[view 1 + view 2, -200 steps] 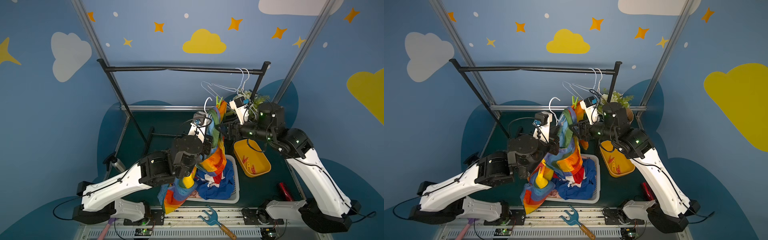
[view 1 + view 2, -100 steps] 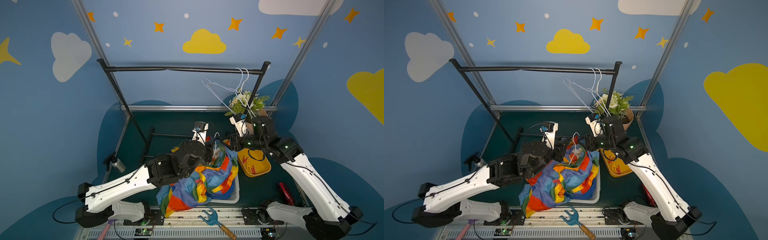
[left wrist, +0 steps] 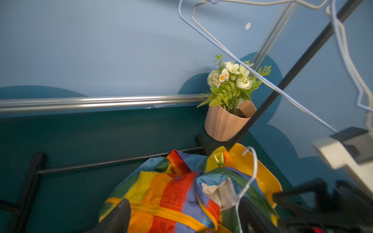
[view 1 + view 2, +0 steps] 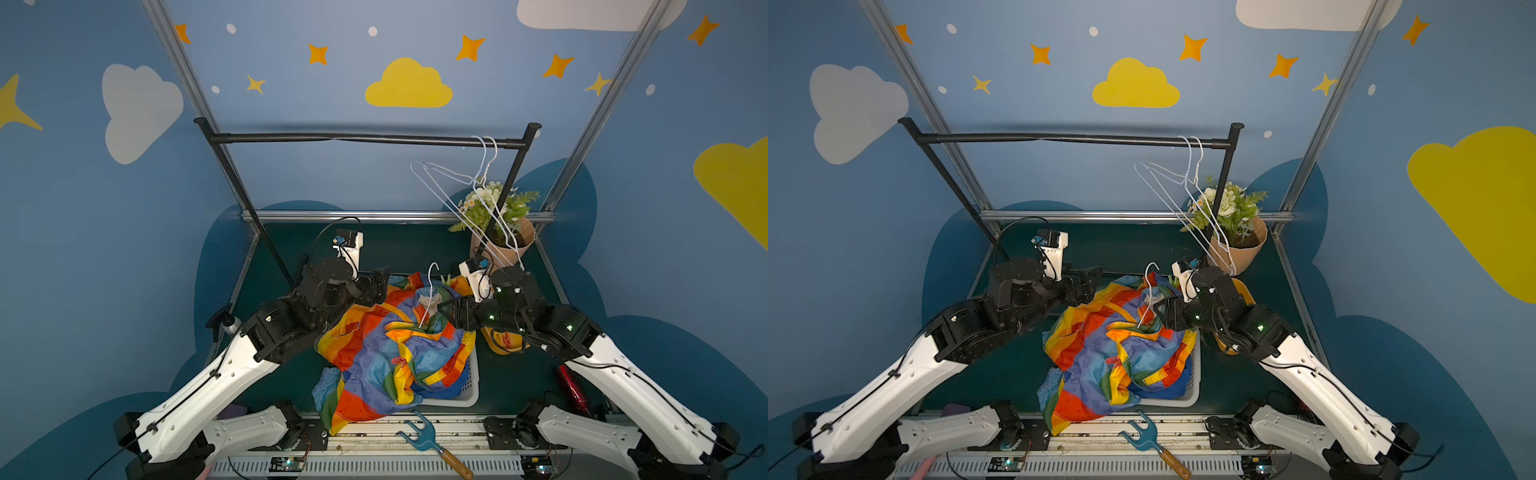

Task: Remove the clothespins securing jackets to the hanger
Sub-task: Adjust the jacket in the basket.

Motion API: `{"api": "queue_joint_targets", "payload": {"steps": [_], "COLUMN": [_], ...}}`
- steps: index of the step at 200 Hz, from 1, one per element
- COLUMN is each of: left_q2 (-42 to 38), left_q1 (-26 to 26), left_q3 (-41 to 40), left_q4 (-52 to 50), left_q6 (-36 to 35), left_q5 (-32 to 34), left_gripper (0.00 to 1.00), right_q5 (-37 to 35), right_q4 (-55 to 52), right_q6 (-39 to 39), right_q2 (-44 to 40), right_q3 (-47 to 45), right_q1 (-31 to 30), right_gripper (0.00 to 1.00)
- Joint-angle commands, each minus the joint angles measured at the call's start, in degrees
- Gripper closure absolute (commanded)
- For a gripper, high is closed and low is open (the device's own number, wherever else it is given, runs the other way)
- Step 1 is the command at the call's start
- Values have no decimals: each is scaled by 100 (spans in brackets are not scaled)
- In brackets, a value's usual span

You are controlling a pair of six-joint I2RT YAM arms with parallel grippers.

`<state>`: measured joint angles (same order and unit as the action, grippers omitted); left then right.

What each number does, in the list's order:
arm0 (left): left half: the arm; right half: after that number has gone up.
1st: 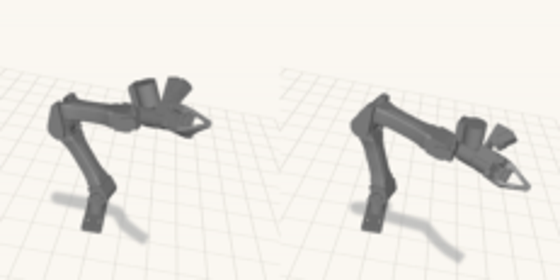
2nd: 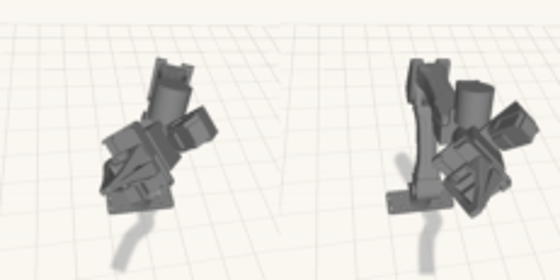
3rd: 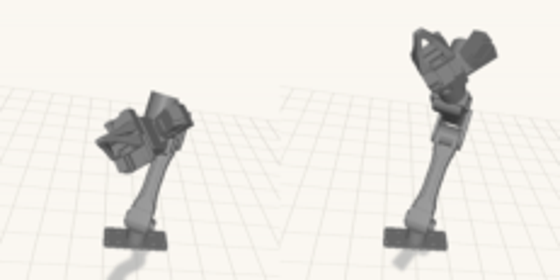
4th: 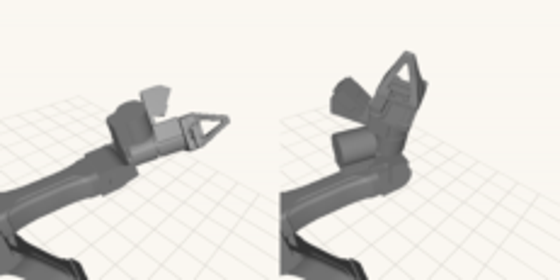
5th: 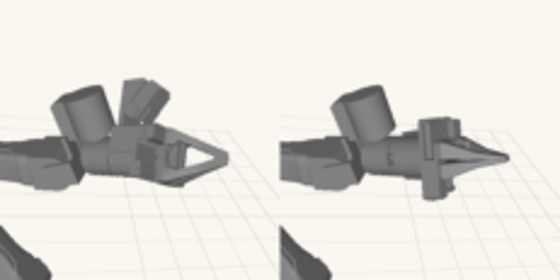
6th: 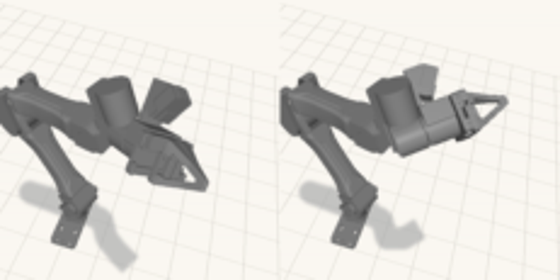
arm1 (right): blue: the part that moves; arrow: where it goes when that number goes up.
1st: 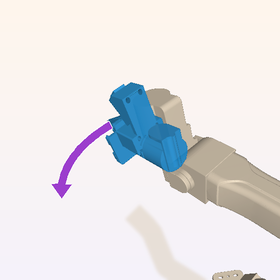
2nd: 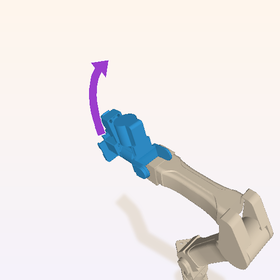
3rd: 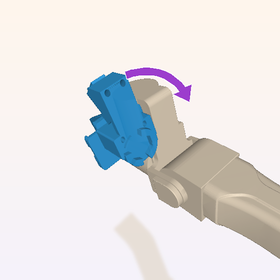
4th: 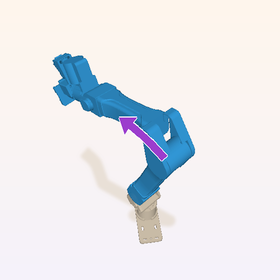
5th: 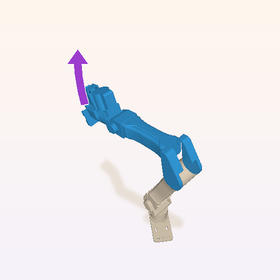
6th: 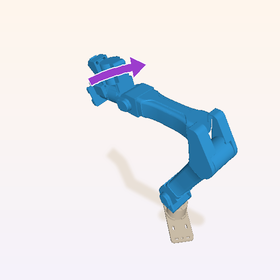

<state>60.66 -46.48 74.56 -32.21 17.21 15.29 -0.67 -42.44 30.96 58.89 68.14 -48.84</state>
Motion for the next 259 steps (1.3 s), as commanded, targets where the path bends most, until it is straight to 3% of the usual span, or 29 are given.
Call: {"api": "queue_joint_targets", "payload": {"steps": [1,11,30,79,121,145,168,186,203,242,259], "left_q2": [-112,-186,-222,-580,-873,-954,-1076,-1126,-1157,-1581,-1736], "left_q1": [340,483,682,850,860,894,1156,1558,1819,2116,2193], "left_q3": [-510,-674,-829,-1287,-1562,-1620,-1650,-1634,-1582,-1522,-1516], "left_q4": [235,398,463,679,698,601,449,381,259,156,197], "left_q6": [-214,-202,-139,-78,-70,-142,2,100,122,36,39], "left_q5": [-724,-883,-972,-943,-785,-606,-501,-723,-791,-380,-282], "left_gripper": [5,0,0,0,0,0,0,0,0,0,0], "right_q5": [-1465,-1771,-2132,-2311,-2755,-2815,-2400,-1990,-2098,-1730,-1894], "right_q4": [-116,-194,-140,-538,-674,-682,-240,-571,-1272,-2637,-3493], "right_q6": [872,1103,1369,1836,1695,1634,961,417,-17,-731,-1126], "right_q2": [420,625,941,1792,2190,2259,2053,2124,2264,2542,2895], "right_q3": [277,397,505,786,1123,1271,1535,2363,3321,5255,6434], "right_q1": [-552,-754,-1081,-1258,-1287,-1207,-1216,-1300,-1527,-1781,-1847], "right_gripper": [41,41,44,51,73,100,100,100,100,100,100]}}
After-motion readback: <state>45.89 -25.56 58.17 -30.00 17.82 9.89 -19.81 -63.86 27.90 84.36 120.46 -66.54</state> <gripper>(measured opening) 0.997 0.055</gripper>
